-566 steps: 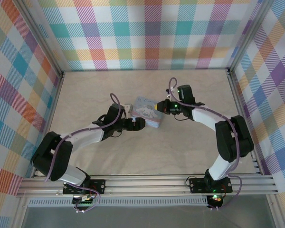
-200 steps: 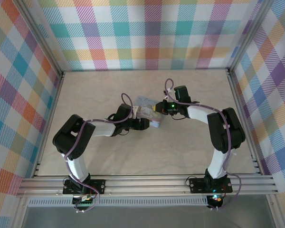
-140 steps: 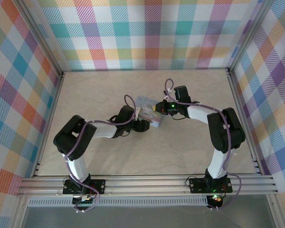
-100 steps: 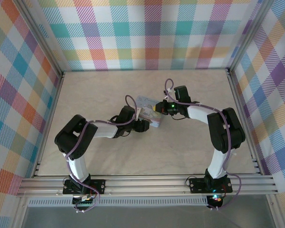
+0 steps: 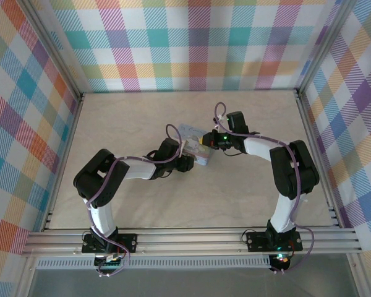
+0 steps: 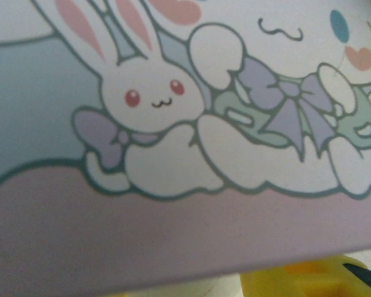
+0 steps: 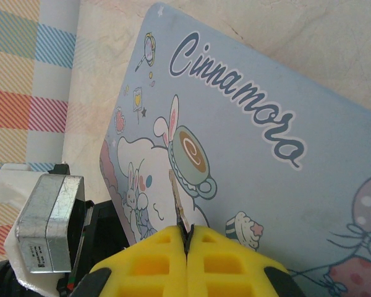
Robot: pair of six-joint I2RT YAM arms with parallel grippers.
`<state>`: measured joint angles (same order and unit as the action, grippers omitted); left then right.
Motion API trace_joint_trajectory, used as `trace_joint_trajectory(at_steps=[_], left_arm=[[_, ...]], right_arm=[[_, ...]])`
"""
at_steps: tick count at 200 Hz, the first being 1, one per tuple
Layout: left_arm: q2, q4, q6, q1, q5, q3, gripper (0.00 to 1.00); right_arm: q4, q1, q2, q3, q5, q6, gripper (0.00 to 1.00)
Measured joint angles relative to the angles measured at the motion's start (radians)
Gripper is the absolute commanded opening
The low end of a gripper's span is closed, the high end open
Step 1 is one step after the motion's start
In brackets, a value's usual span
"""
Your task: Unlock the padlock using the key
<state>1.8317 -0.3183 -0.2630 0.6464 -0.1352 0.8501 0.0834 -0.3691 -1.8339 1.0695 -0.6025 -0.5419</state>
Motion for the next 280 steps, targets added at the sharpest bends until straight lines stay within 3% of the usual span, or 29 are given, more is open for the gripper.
trace_joint_trajectory(at_steps=[125, 280], left_arm=[[0.041, 0.013, 0.001, 0.016, 0.049, 0.051, 0.40], [0.055, 0.011, 0.003, 0.021, 0.051, 0.068, 0.22]], right_arm=[[0.013, 0.003, 0.000, 0.000, 0.023, -0.001, 0.02], [0.022, 0.003, 0.002, -0.001, 0.031, 0.000, 0.02]])
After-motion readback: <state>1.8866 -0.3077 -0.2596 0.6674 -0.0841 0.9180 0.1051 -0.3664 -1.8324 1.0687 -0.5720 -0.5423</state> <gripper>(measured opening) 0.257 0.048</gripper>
